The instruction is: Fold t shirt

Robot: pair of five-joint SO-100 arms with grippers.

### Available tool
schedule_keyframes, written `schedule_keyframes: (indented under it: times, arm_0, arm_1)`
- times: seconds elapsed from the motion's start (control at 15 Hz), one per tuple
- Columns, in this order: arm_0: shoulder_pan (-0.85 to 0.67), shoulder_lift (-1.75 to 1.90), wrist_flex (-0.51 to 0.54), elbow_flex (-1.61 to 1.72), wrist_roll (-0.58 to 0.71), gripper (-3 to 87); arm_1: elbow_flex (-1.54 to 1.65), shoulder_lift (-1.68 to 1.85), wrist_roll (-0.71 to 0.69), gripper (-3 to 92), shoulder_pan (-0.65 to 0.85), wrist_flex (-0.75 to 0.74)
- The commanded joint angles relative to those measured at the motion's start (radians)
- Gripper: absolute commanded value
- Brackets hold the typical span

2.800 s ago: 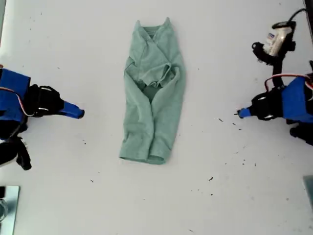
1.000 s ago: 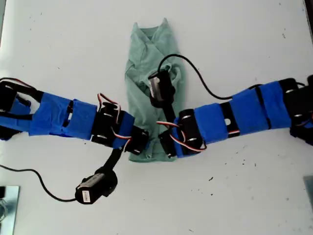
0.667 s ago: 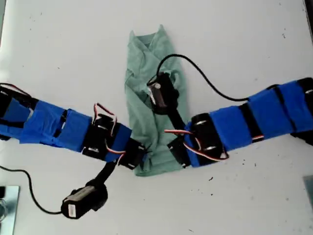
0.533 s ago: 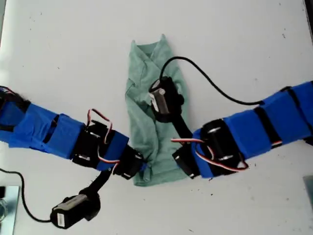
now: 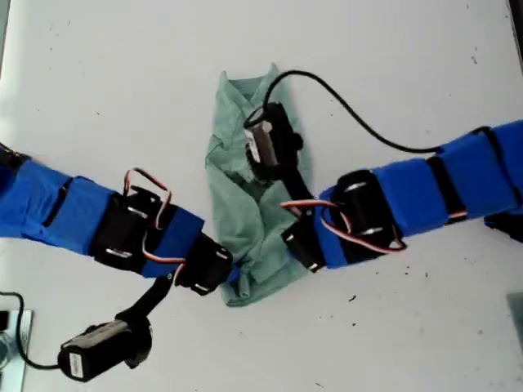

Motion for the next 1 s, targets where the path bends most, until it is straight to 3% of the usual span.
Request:
schedule_keyframes:
  times: [0.0, 0.2, 0.4, 0.47, 0.53, 0.6, 0.73, 0.93]
  arm_0:
    - [-0.153, 0.184, 0.067, -0.008, 0.066, -0.2]
    - [-0.370, 0.241, 0.106, 0.035, 0.173, -0.2]
    - [-0.440, 0.239, 0.106, 0.037, 0.210, -0.2]
    - [-0.449, 0.265, 0.106, 0.035, 0.218, 1.4]
    - [-0.469, 0.316, 0.101, 0.038, 0.244, 20.5]
    - [-0.506, 0.374, 0.106, 0.055, 0.253, 29.7]
    - [-0.620, 0.566, 0.106, 0.201, 0.253, 27.6]
    - [-0.834, 0.994, 0.071, 0.568, 0.253, 27.0]
  arm_1:
    - [0.002, 0.163, -0.130, -0.6, 0.172, -0.005]
    - [0.052, 0.221, -0.262, -0.6, 0.403, -0.060]
    - [0.057, 0.210, -0.282, 0.8, 0.465, -0.112]
    - [0.057, 0.224, -0.295, 7.7, 0.479, -0.132]
    - [0.058, 0.244, -0.328, 9.3, 0.499, -0.172]
    - [0.060, 0.261, -0.299, -1.8, 0.538, -0.178]
    - [0.114, 0.365, -0.235, 1.5, 0.611, -0.133]
    - [0.482, 0.810, -0.141, 6.6, 0.764, -0.141]
